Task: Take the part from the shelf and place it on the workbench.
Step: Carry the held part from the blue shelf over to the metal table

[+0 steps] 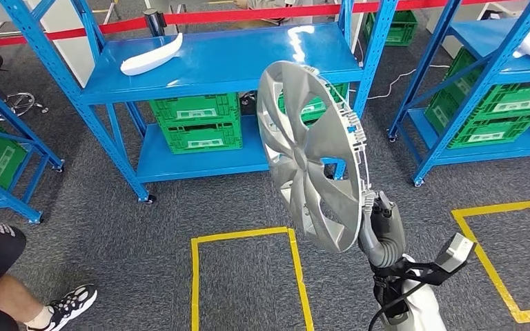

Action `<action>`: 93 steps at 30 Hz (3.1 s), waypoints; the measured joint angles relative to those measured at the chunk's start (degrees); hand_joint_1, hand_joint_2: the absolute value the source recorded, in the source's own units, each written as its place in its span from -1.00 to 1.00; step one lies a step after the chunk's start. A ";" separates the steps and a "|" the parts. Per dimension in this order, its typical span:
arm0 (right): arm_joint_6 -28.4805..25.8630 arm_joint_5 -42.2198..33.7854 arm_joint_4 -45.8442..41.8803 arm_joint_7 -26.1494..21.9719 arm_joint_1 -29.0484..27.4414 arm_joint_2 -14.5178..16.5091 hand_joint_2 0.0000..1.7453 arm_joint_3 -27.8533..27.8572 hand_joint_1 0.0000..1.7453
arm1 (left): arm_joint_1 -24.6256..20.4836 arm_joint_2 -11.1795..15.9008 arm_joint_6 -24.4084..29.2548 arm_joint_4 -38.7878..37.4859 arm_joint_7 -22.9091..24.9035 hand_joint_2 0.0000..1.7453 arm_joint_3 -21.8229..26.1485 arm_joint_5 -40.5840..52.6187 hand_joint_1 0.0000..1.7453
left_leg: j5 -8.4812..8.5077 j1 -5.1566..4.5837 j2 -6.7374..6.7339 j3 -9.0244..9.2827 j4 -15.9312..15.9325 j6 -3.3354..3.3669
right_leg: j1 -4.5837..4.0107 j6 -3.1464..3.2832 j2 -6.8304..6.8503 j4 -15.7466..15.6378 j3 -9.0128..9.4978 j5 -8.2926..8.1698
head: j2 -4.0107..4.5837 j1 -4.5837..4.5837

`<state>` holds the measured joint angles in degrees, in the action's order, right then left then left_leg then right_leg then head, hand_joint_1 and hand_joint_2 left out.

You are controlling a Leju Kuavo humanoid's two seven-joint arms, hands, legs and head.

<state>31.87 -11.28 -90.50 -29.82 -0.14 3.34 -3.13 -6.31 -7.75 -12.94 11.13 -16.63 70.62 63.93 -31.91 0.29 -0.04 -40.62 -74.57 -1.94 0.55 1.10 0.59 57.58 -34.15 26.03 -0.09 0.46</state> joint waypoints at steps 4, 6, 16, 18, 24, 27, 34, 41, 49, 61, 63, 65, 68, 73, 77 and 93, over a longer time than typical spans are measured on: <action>-0.01 0.00 0.42 0.02 0.46 0.00 1.00 -0.01 1.00 | -0.29 0.14 -0.05 0.02 -0.14 1.00 0.00 0.00 -1.00 | 1.55 0.02 0.17 11.33 13.30 0.59 | -0.07 -0.99 0.09 0.48 -2.63 -2.43 | 0.00 -0.02; -0.01 -0.01 0.55 0.02 0.68 0.00 1.00 -0.04 1.00 | -0.45 0.15 -0.08 0.02 -0.19 1.00 0.00 0.00 -1.00 | 0.31 -0.33 0.31 13.40 17.12 1.40 | -0.08 -1.74 0.15 0.42 -2.93 -3.49 | 0.00 0.03; 0.00 0.35 2.42 -1.00 1.29 -0.05 1.00 -0.61 1.00 | -0.06 0.23 -0.26 -0.02 -0.75 1.00 0.00 -0.70 -1.00 | 6.50 -0.72 -0.27 5.55 16.59 3.94 | 0.21 -3.32 -0.18 15.40 -4.64 5.79 | 0.00 0.72; 0.00 0.38 2.69 -1.45 1.33 -0.07 1.00 -0.87 1.00 | 0.05 0.23 -0.28 -0.02 -0.72 1.00 0.00 -0.72 -1.00 | 7.44 -0.82 -0.24 4.04 16.01 3.65 | -0.08 -2.61 -0.19 7.76 1.49 4.31 | 0.00 0.76; -0.20 -0.03 2.88 -1.98 1.40 -0.01 1.00 -1.17 1.00 | 0.24 0.47 -0.41 -0.02 -0.77 1.00 0.00 -0.51 -1.00 | 8.94 -0.73 -0.09 2.45 15.66 1.63 | -0.43 -0.51 -0.08 -0.71 5.06 3.96 | 0.00 0.93; -0.83 0.09 2.88 -1.82 1.21 0.17 1.00 -1.23 1.00 | 0.36 0.70 -0.78 -0.02 -0.83 1.00 0.00 0.05 -1.00 | 1.53 -0.39 0.07 0.24 8.26 0.66 | -0.11 0.23 0.06 -0.89 3.09 2.07 | 0.00 0.54; -2.13 1.79 2.35 -1.82 -1.03 0.66 1.00 -1.19 1.00 | 0.33 1.28 -1.10 -0.02 0.11 1.00 -0.34 1.17 -1.00 | 1.73 0.09 0.17 9.70 12.07 0.39 | -0.06 -0.80 0.11 0.35 -2.06 -1.41 | 0.00 0.36; -2.50 2.36 0.50 -1.85 -3.40 0.94 1.00 -0.14 1.00 | 0.50 1.45 -1.05 -0.03 0.56 1.00 -1.09 1.72 -1.00 | 2.81 -0.19 -0.09 10.58 17.52 3.40 | 0.30 -3.14 -0.10 4.57 -4.73 1.51 | 0.00 0.57; -2.64 2.72 0.45 -2.44 -3.67 0.95 1.00 1.46 1.00 | -0.15 1.50 -0.98 -0.02 0.31 1.00 -1.78 2.21 -1.00 | 6.82 -0.56 -0.32 3.85 15.52 3.28 | 0.05 -2.72 -0.22 6.15 2.49 4.78 | 0.00 0.80; -3.39 2.98 0.41 -3.16 -5.41 1.31 1.00 2.39 1.00 | -0.27 2.43 -0.15 0.04 0.26 1.00 -2.09 2.21 -1.00 | -1.97 -0.08 0.03 0.96 -0.21 0.17 | -0.06 0.12 0.13 -0.16 -0.45 -0.19 | 0.00 0.37; -3.39 2.93 0.39 -3.19 -5.96 1.33 1.00 2.76 1.00 | -0.27 2.68 -0.11 0.08 0.26 1.00 -2.25 2.23 -1.00 | 0.83 0.02 0.05 5.97 4.72 0.30 | -0.04 -0.20 0.13 0.17 -2.16 -1.49 | 0.00 0.35; -3.40 2.89 0.25 -3.21 -6.27 1.38 1.00 3.02 1.00 | -0.38 2.87 -0.10 0.15 0.26 1.00 -2.28 2.22 -1.00 | 0.62 -0.11 0.15 12.29 13.42 0.72 | -0.16 -0.72 0.11 0.45 -3.37 -2.68 | 0.00 0.36; -3.43 2.83 0.03 -3.23 -6.50 1.52 1.00 3.16 1.00 | -0.23 3.01 -0.08 0.20 0.31 1.00 -2.29 2.16 -1.00 | -0.24 -0.50 0.25 14.32 18.16 1.86 | -0.10 -1.76 0.13 0.13 -3.94 -4.58 | 0.00 0.43; -3.40 2.39 -0.03 -3.25 -6.66 1.63 1.00 3.47 1.00 | 0.19 3.22 0.23 0.20 0.38 1.00 -2.29 2.09 -1.00 | 3.18 -0.33 -0.37 10.49 18.12 3.74 | 0.31 -3.20 -0.30 8.78 -7.04 4.78 | 0.00 0.78; -4.05 3.79 -0.12 -3.78 -6.72 1.66 1.00 3.50 1.00 | 0.36 3.19 0.64 0.21 -0.59 1.00 -2.29 2.07 -1.00 | 5.81 -0.47 0.17 6.44 17.41 3.48 | 0.25 -3.08 -0.49 17.51 -6.33 4.34 | 0.00 0.88; -6.06 9.82 -7.06 -5.02 -11.85 3.06 1.00 3.56 1.00 | 1.33 2.73 1.27 0.15 1.20 1.00 -2.83 3.23 -1.00 | 1.71 0.54 -0.26 2.26 4.70 -0.76 | 0.06 0.25 2.77 -0.61 4.83 4.07 | 0.00 -0.04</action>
<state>25.81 -1.46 -97.56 -34.83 -11.99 6.40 0.44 -4.97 -5.02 -11.68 11.28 -15.43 67.79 67.16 -30.20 0.83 -0.31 -38.36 -69.87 -2.70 0.61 1.35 3.36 56.97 -29.32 30.10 -0.09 0.42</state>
